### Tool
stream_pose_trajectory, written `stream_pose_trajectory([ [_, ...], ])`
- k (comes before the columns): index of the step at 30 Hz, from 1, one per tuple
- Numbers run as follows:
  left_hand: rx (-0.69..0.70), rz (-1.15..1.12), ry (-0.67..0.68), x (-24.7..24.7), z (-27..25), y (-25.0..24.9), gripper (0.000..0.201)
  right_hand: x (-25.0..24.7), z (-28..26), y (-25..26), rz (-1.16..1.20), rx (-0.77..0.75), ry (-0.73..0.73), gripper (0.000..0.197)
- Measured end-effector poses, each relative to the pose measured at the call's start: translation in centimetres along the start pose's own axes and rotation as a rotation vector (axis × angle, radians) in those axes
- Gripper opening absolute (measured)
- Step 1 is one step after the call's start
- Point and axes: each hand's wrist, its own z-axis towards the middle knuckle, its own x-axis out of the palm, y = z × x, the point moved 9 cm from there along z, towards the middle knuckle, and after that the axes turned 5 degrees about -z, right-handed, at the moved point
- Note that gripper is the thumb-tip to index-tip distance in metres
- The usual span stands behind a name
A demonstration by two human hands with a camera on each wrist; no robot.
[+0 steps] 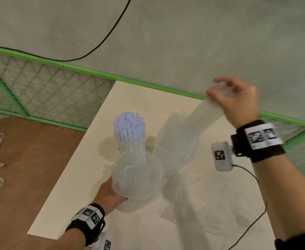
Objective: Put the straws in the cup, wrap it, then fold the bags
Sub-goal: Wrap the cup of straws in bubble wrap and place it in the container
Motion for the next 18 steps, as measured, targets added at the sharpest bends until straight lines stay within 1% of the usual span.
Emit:
stream_pose_trajectory([
  [2,-0.005,-0.006,-0.004,-0.1,0.1,0.1,0.073,3.5,-1.8,-2.9,-0.129,0.006,0.147,0.025],
  [3,-0.005,-0.013,-0.007,-0.1,0.1,0.2,0.075,4.9,-2.8,-3.9,-0.197,-0.018,0.201,0.026],
  [5,-0.002,-0.023,-0.008,0.0,0.1,0.1,0.077,7.3,-4.5,-5.3,-0.319,-0.105,0.311,0.036],
  [9,-0.013,-0.028,-0.004,0.0,-0.1,-0.1,0.078,11.9,-7.8,-8.0,-0.634,-0.197,0.693,0.062],
  [11,-0.011,-0.026,-0.005,0.0,-0.2,-0.2,0.075,12.9,-9.1,-8.4,-0.755,-0.240,0.829,0.070],
  [13,-0.003,-0.007,-0.003,0.1,-0.2,-0.4,0.069,12.9,-9.6,-8.0,-0.829,-0.266,0.877,0.072],
  [14,0.000,0.006,-0.003,0.1,-0.2,-0.5,0.065,12.8,-9.5,-7.4,-0.841,-0.270,0.871,0.073],
  [15,0.002,0.015,-0.002,0.1,-0.2,-0.5,0.062,12.5,-9.1,-6.3,-0.835,-0.270,0.831,0.073],
  [16,-0.001,0.018,-0.003,0.1,-0.2,-0.5,0.061,12.2,-8.8,-4.7,-0.800,-0.279,0.760,0.070],
  [18,-0.011,0.015,-0.004,0.1,-0.2,-0.4,0.067,12.2,-8.8,-0.3,-0.667,-0.348,0.615,0.056],
])
